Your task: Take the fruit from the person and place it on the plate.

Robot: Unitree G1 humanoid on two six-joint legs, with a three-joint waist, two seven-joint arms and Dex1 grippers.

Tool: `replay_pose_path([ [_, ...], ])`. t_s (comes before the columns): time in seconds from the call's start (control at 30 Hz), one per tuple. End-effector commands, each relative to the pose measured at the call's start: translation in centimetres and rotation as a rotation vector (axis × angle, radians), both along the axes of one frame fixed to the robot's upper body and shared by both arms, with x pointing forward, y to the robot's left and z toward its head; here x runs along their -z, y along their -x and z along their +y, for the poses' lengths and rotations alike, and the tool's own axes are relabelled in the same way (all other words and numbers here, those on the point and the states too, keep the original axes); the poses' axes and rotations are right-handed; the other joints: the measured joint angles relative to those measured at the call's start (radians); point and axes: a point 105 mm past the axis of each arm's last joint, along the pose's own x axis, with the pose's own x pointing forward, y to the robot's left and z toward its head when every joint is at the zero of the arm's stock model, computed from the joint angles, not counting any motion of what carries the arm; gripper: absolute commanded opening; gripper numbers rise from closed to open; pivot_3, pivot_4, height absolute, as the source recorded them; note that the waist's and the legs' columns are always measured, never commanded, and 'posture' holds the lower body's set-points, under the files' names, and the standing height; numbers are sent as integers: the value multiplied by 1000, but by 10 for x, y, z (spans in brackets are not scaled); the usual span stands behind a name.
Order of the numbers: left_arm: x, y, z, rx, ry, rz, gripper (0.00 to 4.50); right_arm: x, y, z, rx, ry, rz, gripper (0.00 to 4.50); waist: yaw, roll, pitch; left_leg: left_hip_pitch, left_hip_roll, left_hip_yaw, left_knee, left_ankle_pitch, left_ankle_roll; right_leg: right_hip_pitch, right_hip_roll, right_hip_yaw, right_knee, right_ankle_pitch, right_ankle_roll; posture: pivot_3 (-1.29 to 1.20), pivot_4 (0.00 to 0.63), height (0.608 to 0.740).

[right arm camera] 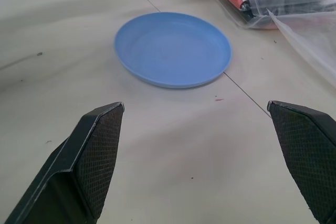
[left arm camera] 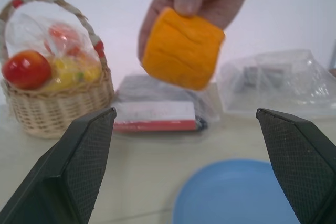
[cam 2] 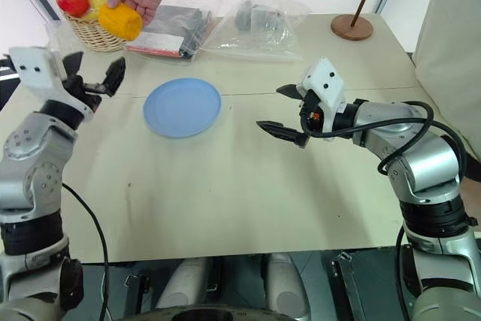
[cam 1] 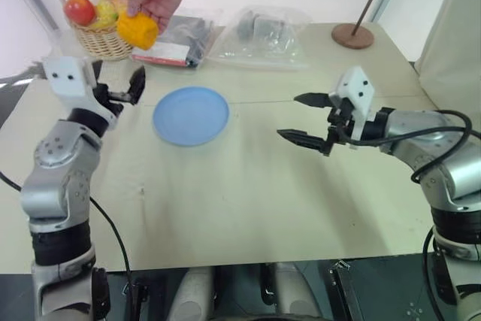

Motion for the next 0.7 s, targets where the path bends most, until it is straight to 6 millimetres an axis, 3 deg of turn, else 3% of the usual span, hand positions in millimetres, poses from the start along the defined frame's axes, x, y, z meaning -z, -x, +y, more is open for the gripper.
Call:
replay_pose_path([
  [0.03,-18,-2,4,-7,-57,-68,4500,-13,2,2,-11,-12,-58,4471,0,0,0,0,0,0,0,0,0,0,0,0,0,0,0,0,150,740],
  [0.7,-31,-35,2,-1,-262,-129,4500,-12,7,-1,18,-25,-66,4471,-1,0,0,0,0,0,0,0,0,0,0,0,0,0,0,0,150,740],
])
